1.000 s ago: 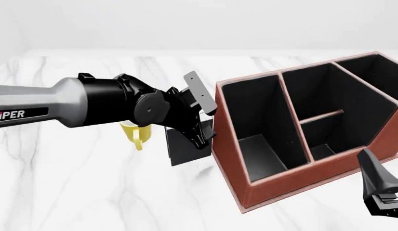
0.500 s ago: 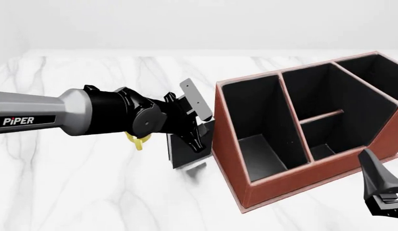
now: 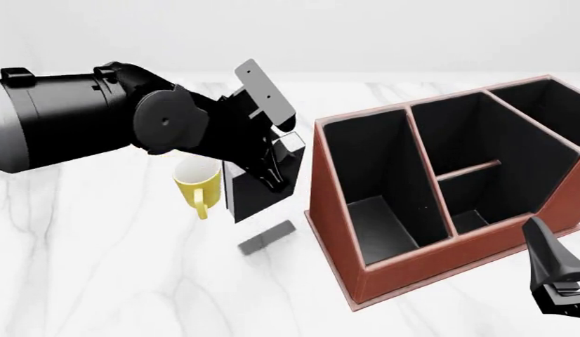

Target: Pick up the book and place it in the back compartment of the caddy.

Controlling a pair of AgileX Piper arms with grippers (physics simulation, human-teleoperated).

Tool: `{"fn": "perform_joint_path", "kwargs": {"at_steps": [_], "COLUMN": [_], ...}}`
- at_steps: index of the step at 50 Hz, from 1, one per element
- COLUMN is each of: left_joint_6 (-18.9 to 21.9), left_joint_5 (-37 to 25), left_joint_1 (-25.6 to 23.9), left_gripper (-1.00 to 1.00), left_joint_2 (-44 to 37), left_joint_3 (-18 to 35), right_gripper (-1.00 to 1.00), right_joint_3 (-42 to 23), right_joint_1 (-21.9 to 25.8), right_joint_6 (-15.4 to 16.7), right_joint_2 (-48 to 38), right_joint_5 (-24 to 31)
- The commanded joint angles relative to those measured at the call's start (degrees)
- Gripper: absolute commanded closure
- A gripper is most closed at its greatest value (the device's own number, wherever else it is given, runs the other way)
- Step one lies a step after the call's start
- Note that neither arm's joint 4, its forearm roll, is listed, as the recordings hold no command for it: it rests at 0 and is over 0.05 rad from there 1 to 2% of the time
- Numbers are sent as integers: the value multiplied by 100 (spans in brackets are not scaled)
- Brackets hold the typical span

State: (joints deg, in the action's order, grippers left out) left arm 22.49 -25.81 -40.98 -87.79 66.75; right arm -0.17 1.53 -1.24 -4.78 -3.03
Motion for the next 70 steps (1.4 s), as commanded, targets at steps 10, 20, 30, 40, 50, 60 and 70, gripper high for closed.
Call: {"fn": "perform_joint_path", "kwargs": {"at_steps": [10,20,30,40,50,60,70], "left_joint_6": [591,558,214,66,-68,-167,-242], "left_joint_5": [-2408,-2749,-327,155,625,918,1101], "left_joint_1": [3,-550,-2021,-2246,-2429,-2466,-2391], "left_gripper": [100,100,100,100,100,100,100], "left_joint_2": [467,150,-1342,-1613,-1958,-2397,-2981], "left_joint_3": [3158,4953,4546,4462,4339,4420,4771], "right_gripper": [-100,-100,-100,-100,-100,-100,-100], "right_joint_3": [0,-1,9,9,5,-1,3], "right_joint_1": [3,4,-25,-28,-39,-56,-53], "right_joint_6": [-5,7,33,33,30,32,35], "right_joint_2": [38,62,112,171,154,177,186], "right_joint_5": [32,50,94,149,143,175,183]}}
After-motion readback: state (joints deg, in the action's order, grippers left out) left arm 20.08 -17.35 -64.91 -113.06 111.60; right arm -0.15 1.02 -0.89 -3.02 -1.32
